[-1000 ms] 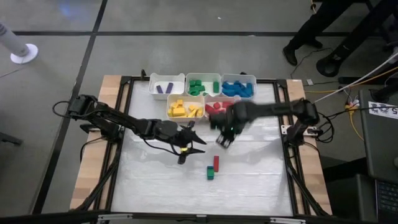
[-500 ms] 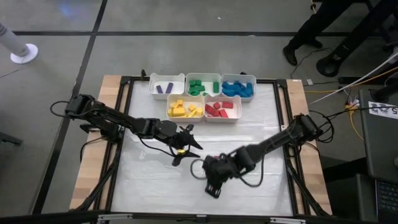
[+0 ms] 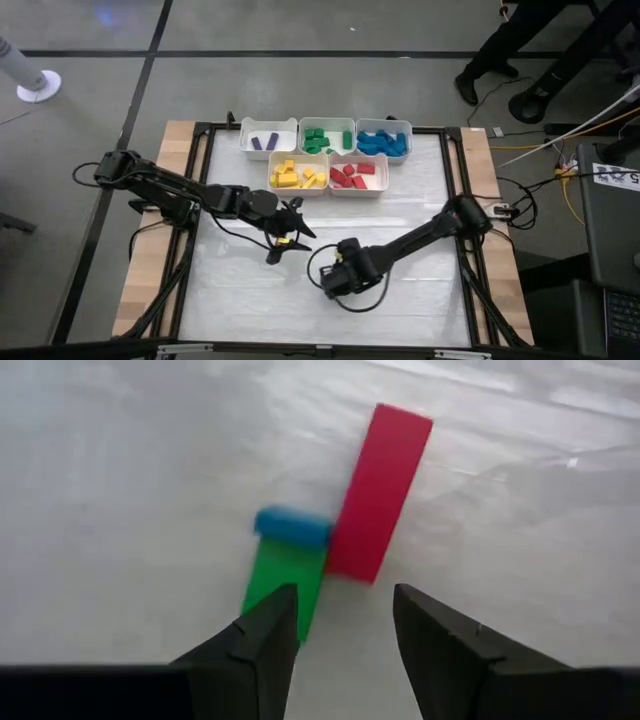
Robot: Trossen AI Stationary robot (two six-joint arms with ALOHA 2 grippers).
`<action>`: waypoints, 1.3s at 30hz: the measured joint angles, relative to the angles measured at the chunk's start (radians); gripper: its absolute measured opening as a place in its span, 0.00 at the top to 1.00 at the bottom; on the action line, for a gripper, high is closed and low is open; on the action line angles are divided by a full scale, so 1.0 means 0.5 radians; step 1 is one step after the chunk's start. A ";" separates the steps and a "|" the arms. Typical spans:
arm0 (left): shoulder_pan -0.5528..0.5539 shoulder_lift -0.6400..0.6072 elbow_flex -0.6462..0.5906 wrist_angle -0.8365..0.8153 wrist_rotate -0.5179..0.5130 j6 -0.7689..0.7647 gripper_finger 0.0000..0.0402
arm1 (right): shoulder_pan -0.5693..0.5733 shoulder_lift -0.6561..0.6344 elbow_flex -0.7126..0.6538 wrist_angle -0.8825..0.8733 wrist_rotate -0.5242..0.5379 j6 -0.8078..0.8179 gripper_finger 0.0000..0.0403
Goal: Sort blocks
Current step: Put the red block into the bottom right bin
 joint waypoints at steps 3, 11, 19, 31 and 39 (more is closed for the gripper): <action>0.001 -0.009 -0.001 -0.014 0.000 -0.002 0.61 | -0.045 0.094 0.000 0.031 0.002 -0.002 0.59; -0.001 -0.021 -0.001 -0.058 -0.007 -0.015 0.61 | -0.139 0.138 0.008 0.046 0.098 0.000 0.59; -0.001 -0.021 -0.001 -0.094 -0.006 -0.012 0.61 | -0.155 0.136 0.005 0.041 0.095 0.024 0.59; 0.003 -0.021 -0.001 -0.092 -0.003 0.144 0.61 | -0.176 0.122 0.014 0.011 0.086 0.012 0.59; 0.000 -0.021 -0.001 -0.179 0.008 0.145 0.61 | -0.185 0.066 0.014 -0.141 0.023 0.075 0.59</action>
